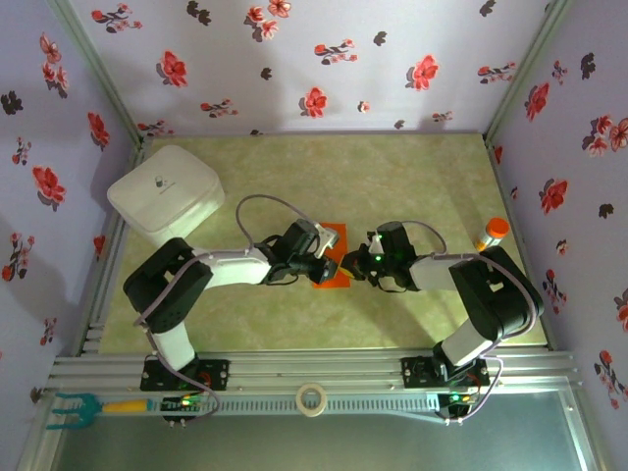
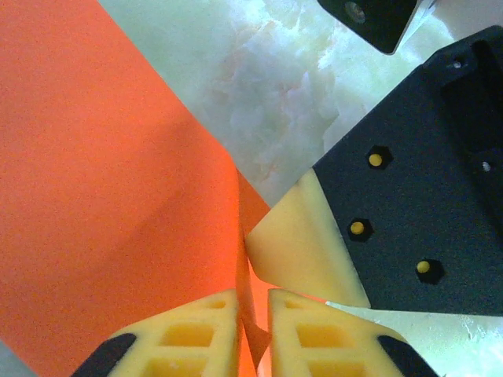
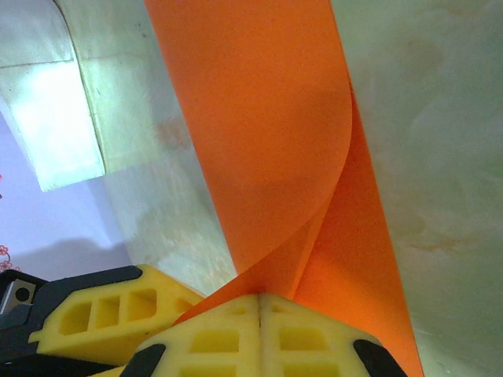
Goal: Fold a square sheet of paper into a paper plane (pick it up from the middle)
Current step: Fold the triangle a second time at the center of the table.
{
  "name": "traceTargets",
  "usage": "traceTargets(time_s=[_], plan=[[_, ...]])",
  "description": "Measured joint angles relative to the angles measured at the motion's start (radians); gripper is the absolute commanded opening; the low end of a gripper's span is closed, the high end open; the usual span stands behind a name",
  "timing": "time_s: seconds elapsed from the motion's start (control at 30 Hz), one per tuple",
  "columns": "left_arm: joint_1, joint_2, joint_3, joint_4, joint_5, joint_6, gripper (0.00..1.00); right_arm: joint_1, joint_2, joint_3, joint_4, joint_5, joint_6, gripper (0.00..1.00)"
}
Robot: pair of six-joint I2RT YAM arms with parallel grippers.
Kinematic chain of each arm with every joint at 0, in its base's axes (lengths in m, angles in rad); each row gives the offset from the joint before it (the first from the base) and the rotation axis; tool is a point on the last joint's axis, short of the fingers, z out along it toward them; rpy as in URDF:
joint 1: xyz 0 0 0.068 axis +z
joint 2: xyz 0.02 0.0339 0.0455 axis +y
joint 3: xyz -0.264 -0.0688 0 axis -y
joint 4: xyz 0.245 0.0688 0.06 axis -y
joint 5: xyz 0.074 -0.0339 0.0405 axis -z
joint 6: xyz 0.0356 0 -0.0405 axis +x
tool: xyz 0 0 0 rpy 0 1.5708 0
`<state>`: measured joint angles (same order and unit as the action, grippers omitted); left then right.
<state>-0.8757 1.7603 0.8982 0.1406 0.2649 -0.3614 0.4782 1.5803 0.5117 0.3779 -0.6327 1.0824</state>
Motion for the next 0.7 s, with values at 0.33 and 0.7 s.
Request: traceTargets(time_s=[0.33,0.7], plan=[[0.006,0.002,0.000,0.002,0.006,0.000,0.03,0.000,-0.014,0.000,-0.055,0.019,-0.016,0.04],[0.006,0.002,0.000,0.002,0.009,0.000,0.03,0.027,-0.067,0.042,-0.258,0.085,-0.098,0.01]])
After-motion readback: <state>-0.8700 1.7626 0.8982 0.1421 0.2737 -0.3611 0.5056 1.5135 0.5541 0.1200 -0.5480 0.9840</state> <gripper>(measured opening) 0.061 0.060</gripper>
